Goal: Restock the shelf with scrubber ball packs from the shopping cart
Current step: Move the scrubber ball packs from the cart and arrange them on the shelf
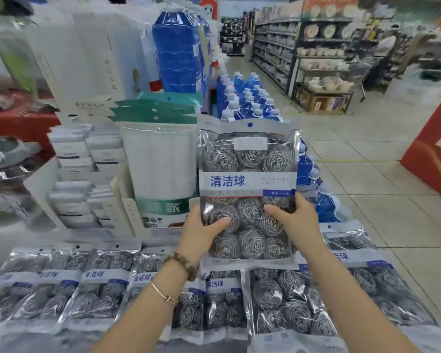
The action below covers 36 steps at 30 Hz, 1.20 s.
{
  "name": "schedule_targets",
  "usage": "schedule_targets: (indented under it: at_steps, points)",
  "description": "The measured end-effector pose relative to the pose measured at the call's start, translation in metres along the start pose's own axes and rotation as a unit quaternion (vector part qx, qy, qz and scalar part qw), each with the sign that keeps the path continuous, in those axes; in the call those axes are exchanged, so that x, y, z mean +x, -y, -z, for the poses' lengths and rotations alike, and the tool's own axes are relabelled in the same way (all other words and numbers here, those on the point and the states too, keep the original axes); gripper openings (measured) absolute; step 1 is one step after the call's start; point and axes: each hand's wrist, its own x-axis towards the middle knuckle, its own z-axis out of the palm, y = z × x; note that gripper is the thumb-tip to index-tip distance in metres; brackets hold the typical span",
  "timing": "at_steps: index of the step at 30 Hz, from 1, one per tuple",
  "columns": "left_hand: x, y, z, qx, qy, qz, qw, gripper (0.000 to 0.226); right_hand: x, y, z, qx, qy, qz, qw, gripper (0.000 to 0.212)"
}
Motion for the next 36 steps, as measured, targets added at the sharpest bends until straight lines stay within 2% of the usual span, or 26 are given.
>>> schedule_targets:
  at_steps: [6,9,14,20,29,36]
  points:
    - [0.052,0.006,-0.014,0.039,-0.020,-0.019,0.999,0.044,0.045,-0.018,-0.008,-0.110,0.009,0.019,0.994,0.032]
    - [0.074,0.014,-0.022,0.056,-0.053,-0.019,0.997,0.046,0.067,-0.026,-0.012,-0.145,0.013,0.024,0.989,0.040]
    - [0.100,0.023,-0.043,0.048,-0.093,-0.008,0.994,0.046,0.106,-0.042,-0.017,-0.147,0.019,0.035,0.988,0.046]
    - [0.115,0.037,-0.060,0.044,-0.146,0.003,0.988,0.049,0.132,-0.061,-0.022,-0.119,0.050,0.051,0.990,0.042]
    - [0.124,0.053,-0.065,0.154,-0.145,0.052,0.976,0.049,0.140,-0.087,-0.036,-0.108,0.099,0.044,0.988,0.038]
    - [0.130,0.057,-0.068,0.212,-0.131,0.110,0.962,0.043,0.147,-0.088,-0.043,-0.198,0.142,0.047,0.969,0.039]
